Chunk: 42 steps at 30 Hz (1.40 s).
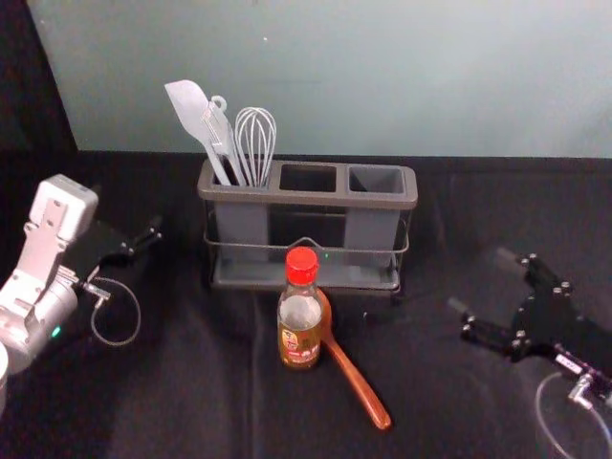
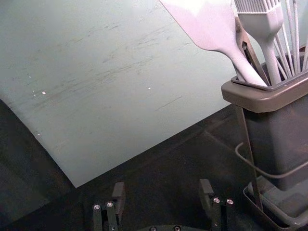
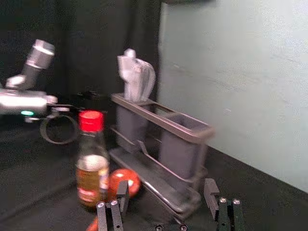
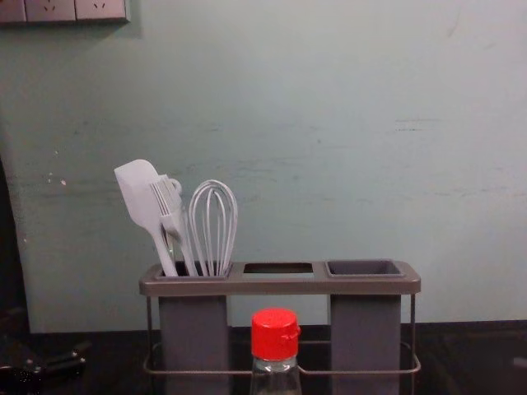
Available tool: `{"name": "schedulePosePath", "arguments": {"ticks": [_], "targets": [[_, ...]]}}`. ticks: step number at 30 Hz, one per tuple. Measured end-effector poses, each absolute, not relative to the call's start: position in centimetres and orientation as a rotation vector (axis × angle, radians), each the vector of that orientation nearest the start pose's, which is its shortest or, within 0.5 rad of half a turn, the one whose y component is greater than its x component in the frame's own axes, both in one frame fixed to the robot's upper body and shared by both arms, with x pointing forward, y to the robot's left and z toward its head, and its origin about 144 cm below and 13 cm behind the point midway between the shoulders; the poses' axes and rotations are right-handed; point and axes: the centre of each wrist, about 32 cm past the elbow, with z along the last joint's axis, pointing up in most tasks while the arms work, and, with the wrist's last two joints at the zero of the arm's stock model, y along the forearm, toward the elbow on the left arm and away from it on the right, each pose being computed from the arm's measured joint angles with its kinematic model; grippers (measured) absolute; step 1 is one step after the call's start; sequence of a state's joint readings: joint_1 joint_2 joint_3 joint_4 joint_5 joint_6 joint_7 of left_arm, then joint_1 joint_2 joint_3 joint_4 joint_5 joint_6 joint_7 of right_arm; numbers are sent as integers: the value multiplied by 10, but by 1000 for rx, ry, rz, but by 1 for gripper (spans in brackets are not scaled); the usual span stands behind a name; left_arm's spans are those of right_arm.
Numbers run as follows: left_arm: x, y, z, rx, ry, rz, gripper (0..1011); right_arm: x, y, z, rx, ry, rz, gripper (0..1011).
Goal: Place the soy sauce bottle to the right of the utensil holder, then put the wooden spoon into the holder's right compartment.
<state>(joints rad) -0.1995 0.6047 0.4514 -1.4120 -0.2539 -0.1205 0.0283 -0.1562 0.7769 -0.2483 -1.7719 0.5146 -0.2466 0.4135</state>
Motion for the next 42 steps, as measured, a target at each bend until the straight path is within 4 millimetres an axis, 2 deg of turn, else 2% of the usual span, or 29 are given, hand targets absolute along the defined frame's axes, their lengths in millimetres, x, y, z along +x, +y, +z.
{"name": "schedulePosePath", "arguments": {"ticks": [11, 23, 36, 42], "targets": [[489, 310, 1140, 305, -285, 1248, 1005, 431, -315, 1164, -19, -170, -562, 1003], [489, 310, 1140, 304, -285, 1248, 1005, 453, -293, 1161, 22, -103, -467, 1003], [489, 310, 1140, 304, -285, 1248, 1005, 475, -259, 1170, 9, -78, -387, 1003], [489, 310, 1140, 304, -285, 1248, 1005, 482, -251, 1174, 8, -84, -371, 1003]]}}
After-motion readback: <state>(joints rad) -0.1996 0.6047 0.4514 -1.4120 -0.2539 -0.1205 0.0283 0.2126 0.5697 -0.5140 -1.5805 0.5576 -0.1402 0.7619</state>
